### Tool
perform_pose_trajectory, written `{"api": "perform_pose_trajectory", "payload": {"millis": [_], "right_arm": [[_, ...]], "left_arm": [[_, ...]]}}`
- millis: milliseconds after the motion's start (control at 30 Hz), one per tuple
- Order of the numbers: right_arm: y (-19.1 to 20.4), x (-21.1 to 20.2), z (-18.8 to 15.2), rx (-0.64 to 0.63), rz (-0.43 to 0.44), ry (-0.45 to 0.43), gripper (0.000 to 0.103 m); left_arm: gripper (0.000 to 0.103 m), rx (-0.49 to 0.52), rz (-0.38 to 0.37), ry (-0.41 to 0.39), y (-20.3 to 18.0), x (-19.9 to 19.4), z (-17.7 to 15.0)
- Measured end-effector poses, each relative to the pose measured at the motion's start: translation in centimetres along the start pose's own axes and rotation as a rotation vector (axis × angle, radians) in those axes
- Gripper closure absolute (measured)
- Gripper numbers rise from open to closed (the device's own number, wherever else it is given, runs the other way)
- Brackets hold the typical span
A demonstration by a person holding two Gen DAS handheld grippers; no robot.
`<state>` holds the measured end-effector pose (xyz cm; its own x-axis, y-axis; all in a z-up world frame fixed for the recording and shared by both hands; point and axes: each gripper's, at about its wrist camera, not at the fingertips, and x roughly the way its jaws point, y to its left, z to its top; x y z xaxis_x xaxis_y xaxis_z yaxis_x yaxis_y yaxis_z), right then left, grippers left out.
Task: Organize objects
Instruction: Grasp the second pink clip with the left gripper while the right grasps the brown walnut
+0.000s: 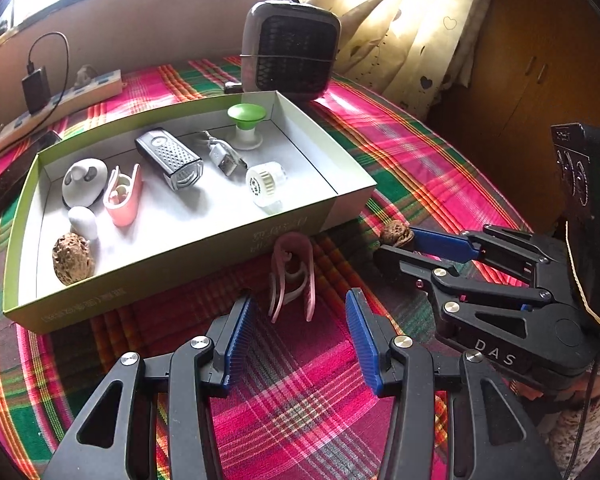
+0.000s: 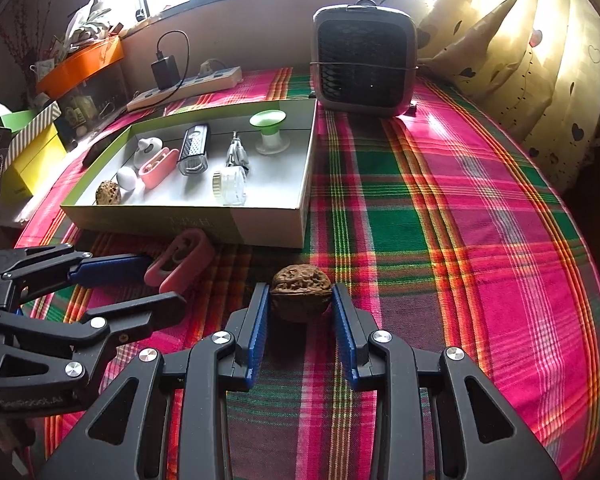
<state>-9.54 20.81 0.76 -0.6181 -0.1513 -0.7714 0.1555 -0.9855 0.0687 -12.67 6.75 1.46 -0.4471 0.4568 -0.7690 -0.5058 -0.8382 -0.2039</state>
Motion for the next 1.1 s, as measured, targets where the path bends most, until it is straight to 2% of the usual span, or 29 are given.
{"api": "perform_pose_trajectory", "payload": {"millis": [400, 600, 867, 1100], "right_arm": [[-0.6, 0.0, 0.0, 0.004, 0.013, 0.001, 0.07], [-0.7, -0.1, 0.0, 0.005, 0.015, 0.001, 0.07], [-0.7, 0.0, 0.1, -0.003, 0.02, 0.002, 0.07], [-0.7, 0.0, 0.2, -0.006, 0.023, 0.003, 0.07]], "left_arm": [[0.058, -0.052, 0.061, -0.011, -0.2, 1.3, 1.4], [0.058, -0.017, 0.114, -0.018, -0.9, 1.5, 1.2], [0.06, -0.01, 0.149, -0.025, -1.2, 1.6, 1.1], [0.071, -0.004, 0.181, -0.03, -1.1, 1.5, 0.9]]}}
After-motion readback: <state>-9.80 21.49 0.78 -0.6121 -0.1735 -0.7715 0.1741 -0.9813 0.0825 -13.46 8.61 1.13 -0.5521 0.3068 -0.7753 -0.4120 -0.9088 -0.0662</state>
